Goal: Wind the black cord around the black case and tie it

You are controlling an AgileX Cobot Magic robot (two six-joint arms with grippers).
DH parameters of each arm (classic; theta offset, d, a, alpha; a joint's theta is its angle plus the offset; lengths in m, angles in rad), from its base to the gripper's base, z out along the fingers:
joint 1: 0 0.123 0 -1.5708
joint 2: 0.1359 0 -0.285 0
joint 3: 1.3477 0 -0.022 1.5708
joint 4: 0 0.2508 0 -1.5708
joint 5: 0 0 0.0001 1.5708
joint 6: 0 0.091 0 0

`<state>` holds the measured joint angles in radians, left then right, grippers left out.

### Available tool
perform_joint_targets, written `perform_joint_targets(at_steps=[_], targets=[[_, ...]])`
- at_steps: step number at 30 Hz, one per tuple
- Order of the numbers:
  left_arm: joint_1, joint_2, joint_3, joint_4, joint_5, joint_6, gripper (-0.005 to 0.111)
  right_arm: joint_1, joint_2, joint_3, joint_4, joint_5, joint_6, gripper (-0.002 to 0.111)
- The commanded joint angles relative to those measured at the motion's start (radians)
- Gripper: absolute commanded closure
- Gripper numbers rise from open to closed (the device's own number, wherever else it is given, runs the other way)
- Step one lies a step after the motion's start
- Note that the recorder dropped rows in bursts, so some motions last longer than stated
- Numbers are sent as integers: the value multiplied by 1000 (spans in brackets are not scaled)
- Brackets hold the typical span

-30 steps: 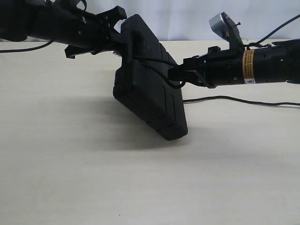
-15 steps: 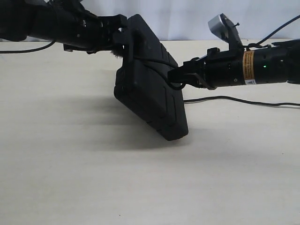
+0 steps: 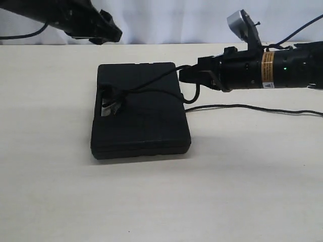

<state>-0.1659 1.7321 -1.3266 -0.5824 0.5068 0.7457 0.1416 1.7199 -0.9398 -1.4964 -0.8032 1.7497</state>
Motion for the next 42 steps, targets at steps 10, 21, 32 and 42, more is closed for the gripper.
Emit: perform_joint_targets(at_steps=[10,21,32,42], targets=[[-83,71,166,154,30,685,54,1,-1,-2,334,-52,-71,104],[-91,180,169,-511,-169,1250,54,1,-1,-2,327,-52,-89,104],[-89,224,158,-713,-202,1397,90,1,-1,-2,328,-52,-89,104],[-89,232,163,-716,-119,1366,94,-3,-1,-2,368,-52,-44,82]])
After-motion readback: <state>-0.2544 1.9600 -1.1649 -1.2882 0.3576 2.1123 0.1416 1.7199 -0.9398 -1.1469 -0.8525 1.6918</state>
